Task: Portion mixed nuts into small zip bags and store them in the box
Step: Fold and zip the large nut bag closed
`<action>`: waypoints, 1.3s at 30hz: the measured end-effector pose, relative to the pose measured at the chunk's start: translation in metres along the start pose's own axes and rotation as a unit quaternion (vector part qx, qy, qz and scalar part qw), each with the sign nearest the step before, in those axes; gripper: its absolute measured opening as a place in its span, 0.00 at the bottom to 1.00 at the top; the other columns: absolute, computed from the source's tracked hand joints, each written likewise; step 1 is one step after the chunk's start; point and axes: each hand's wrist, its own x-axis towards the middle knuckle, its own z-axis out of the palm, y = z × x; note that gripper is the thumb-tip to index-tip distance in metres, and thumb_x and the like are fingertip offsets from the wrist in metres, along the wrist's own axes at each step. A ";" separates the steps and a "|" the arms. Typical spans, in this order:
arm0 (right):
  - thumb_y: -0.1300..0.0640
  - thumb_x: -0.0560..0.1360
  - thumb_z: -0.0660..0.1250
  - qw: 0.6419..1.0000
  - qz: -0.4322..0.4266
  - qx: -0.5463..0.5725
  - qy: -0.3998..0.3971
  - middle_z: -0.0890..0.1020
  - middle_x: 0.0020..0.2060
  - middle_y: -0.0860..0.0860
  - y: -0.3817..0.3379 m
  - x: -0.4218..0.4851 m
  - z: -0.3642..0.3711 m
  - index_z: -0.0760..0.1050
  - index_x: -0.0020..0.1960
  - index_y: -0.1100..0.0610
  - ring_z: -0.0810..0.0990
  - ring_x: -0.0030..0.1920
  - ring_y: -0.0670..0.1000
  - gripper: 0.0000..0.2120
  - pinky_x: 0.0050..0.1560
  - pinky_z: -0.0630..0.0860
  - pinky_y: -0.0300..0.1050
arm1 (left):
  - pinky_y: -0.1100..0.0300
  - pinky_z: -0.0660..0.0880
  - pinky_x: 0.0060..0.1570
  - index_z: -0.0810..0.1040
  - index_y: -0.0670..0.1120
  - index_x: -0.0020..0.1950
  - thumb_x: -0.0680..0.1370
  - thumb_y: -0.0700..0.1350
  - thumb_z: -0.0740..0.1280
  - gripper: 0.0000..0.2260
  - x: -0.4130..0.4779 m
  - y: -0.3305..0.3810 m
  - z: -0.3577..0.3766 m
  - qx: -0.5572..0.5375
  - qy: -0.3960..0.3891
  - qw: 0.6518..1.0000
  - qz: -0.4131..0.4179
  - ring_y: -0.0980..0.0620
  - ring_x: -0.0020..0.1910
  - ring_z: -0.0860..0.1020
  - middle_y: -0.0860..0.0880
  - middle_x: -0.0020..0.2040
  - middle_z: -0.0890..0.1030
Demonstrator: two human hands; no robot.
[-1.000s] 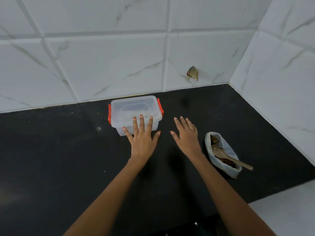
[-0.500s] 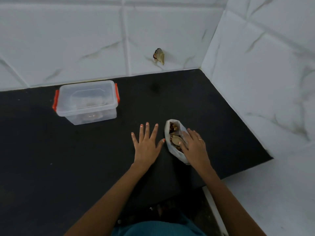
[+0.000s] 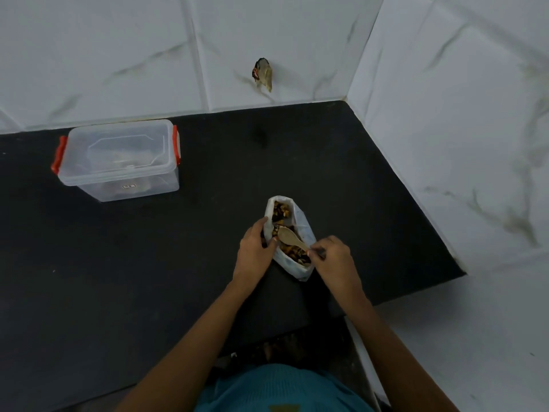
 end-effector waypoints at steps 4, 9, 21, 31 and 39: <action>0.62 0.74 0.67 0.996 -0.046 0.015 0.069 0.73 0.42 0.49 0.004 -0.004 -0.001 0.78 0.44 0.63 0.74 0.40 0.46 0.04 0.35 0.67 0.28 | 0.54 0.75 0.59 0.67 0.47 0.70 0.77 0.43 0.66 0.22 -0.001 -0.002 0.001 -0.031 0.011 0.999 -0.006 0.52 0.59 0.75 0.47 0.64 0.74; 0.66 0.70 0.70 0.976 -0.163 -0.029 0.140 0.77 0.40 0.54 0.012 -0.010 0.003 0.78 0.42 0.64 0.73 0.41 0.44 0.02 0.46 0.68 0.27 | 0.59 0.74 0.57 0.67 0.46 0.70 0.77 0.41 0.65 0.21 -0.002 -0.003 0.001 -0.050 0.017 0.999 -0.008 0.52 0.59 0.75 0.47 0.64 0.74; 0.59 0.73 0.68 0.957 0.107 0.260 0.071 0.79 0.44 0.51 -0.006 0.026 -0.013 0.79 0.42 0.53 0.77 0.43 0.44 0.03 0.40 0.70 0.33 | 0.63 0.73 0.52 0.70 0.47 0.65 0.79 0.42 0.62 0.14 0.002 0.002 -0.008 -0.088 0.014 0.995 -0.034 0.57 0.53 0.75 0.49 0.59 0.77; 0.56 0.74 0.67 0.974 0.087 0.207 0.017 0.80 0.37 0.47 -0.081 0.120 0.011 0.82 0.47 0.55 0.77 0.36 0.44 0.06 0.39 0.75 0.41 | 0.64 0.75 0.51 0.72 0.46 0.62 0.78 0.42 0.65 0.13 0.011 -0.004 -0.014 -0.094 -0.014 0.994 -0.043 0.56 0.50 0.77 0.52 0.52 0.77; 0.57 0.74 0.66 0.985 0.090 0.133 -0.059 0.83 0.43 0.52 -0.132 0.181 0.057 0.81 0.48 0.57 0.81 0.40 0.51 0.07 0.40 0.77 0.44 | 0.71 0.75 0.45 0.72 0.46 0.61 0.77 0.42 0.66 0.13 0.017 -0.007 -0.021 -0.131 -0.057 0.988 -0.059 0.61 0.47 0.77 0.53 0.50 0.78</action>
